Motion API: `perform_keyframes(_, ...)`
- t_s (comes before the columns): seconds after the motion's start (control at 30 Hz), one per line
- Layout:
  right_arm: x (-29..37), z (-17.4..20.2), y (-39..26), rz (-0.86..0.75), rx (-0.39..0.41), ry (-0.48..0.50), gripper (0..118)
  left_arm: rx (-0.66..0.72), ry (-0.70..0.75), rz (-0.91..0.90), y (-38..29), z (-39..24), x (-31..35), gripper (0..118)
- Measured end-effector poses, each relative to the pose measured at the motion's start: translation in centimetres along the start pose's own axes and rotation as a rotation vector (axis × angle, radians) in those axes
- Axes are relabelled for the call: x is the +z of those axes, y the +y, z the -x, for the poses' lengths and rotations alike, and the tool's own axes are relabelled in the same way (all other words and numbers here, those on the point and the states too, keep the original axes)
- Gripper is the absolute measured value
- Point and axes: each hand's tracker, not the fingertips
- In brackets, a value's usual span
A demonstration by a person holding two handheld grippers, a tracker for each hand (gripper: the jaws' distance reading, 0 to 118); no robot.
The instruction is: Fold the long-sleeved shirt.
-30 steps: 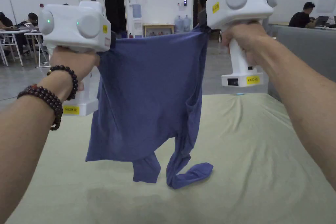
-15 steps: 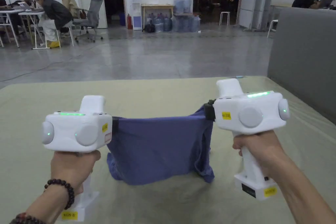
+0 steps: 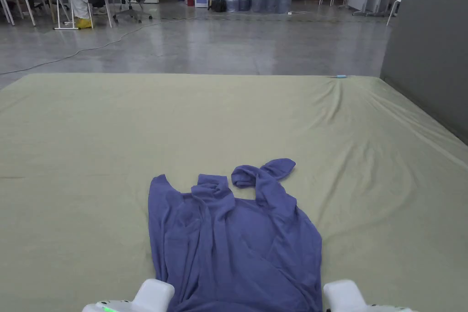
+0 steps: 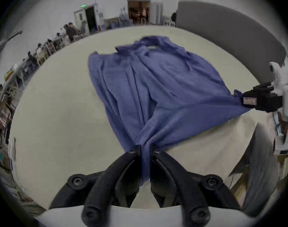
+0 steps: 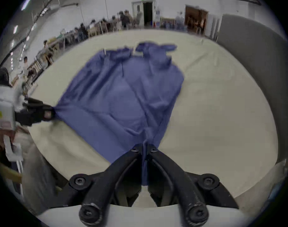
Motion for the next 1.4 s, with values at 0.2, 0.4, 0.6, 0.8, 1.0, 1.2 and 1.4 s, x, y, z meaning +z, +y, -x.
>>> perform_keyframes(0.2, 5.2, -0.4, -0.3, -0.188, -0.045, 0.018, 110, 0.021, -0.018, -0.093, 1.2, 0.9, 4.8, 118)
perform_keyframes(0.4, 9.6, -1.2, -2.3, -0.237, -0.188, 0.000, 49, 0.078, 0.014, -0.223, -0.4, 2.1, 10.7, 42)
perform_keyframes(0.6, 7.8, -0.3, -1.9, -0.164, -0.137, -0.015, 0, 0.165, -0.022, -0.281, 0.1, 3.5, 11.5, 0)
perform_keyframes(0.8, 2.8, 0.3, 0.2, -0.130, -0.143, -0.012, 95, 0.191, -0.009, -0.307, 1.6, 4.8, 11.5, 0)
perform_keyframes(1.0, -2.9, 1.3, 1.3, 0.016, -0.052, -0.051, 54, 0.212, 0.013, -0.315, 5.5, 6.7, 9.8, 0)
perform_keyframes(1.2, -1.8, 1.9, 1.3, -0.041, -0.021, -0.048, 3, 0.233, 0.073, -0.322, 15.1, 11.5, 3.4, 74)
perform_keyframes(1.4, -2.2, 1.6, 1.1, -0.026, -0.036, -0.029, 3, 0.379, 0.188, -0.163, 26.2, 18.3, -8.7, 117)
